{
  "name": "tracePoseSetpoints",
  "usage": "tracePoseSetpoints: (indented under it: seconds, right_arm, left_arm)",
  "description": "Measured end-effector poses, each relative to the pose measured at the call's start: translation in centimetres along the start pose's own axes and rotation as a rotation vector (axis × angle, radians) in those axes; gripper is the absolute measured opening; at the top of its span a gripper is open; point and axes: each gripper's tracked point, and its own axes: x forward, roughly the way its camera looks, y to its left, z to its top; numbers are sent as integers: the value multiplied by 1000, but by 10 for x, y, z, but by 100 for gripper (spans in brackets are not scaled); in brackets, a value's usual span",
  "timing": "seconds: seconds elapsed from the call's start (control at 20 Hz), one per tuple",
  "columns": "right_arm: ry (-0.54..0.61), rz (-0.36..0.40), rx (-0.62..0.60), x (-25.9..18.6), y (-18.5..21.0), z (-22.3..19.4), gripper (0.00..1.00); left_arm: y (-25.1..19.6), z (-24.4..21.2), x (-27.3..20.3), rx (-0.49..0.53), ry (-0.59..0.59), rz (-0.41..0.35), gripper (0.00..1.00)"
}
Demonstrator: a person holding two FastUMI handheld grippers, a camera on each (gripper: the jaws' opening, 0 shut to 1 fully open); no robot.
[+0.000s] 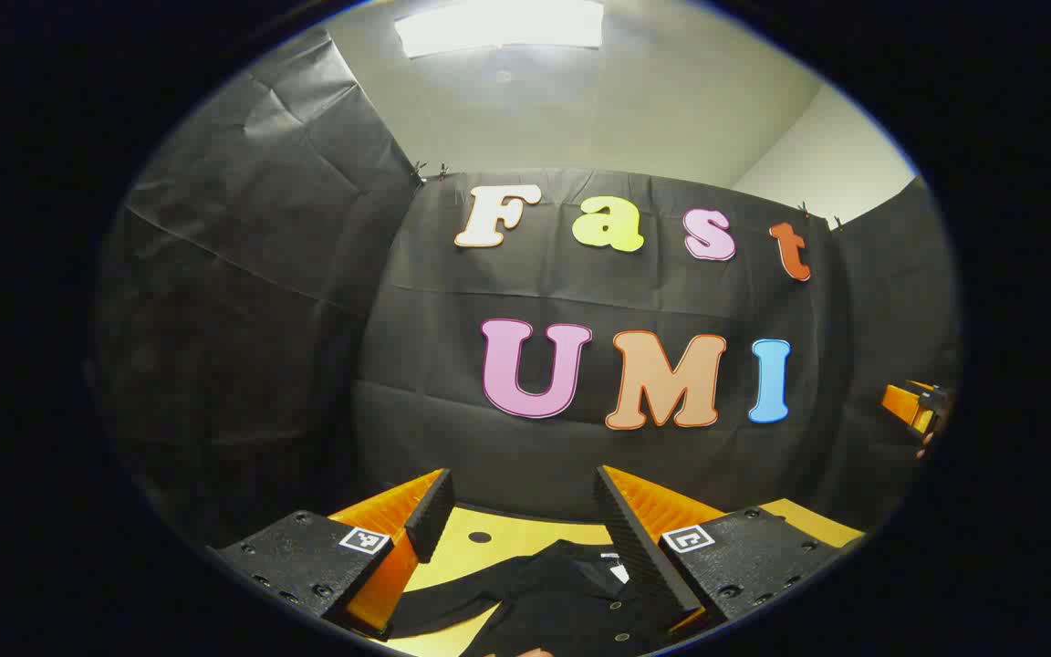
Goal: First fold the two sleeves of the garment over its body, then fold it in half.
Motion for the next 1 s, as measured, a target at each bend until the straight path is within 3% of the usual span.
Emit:
tracePoseSetpoints:
  seconds: [0.35,1.0]
  right_arm:
    - [20,9,11,4,-1,-5,99]
    - [-14,16,34,4,0,6,99]
  left_arm:
    - [-5,-4,-3,-20,13,1,93]
    - [6,18,-8,59,-39,28,92]
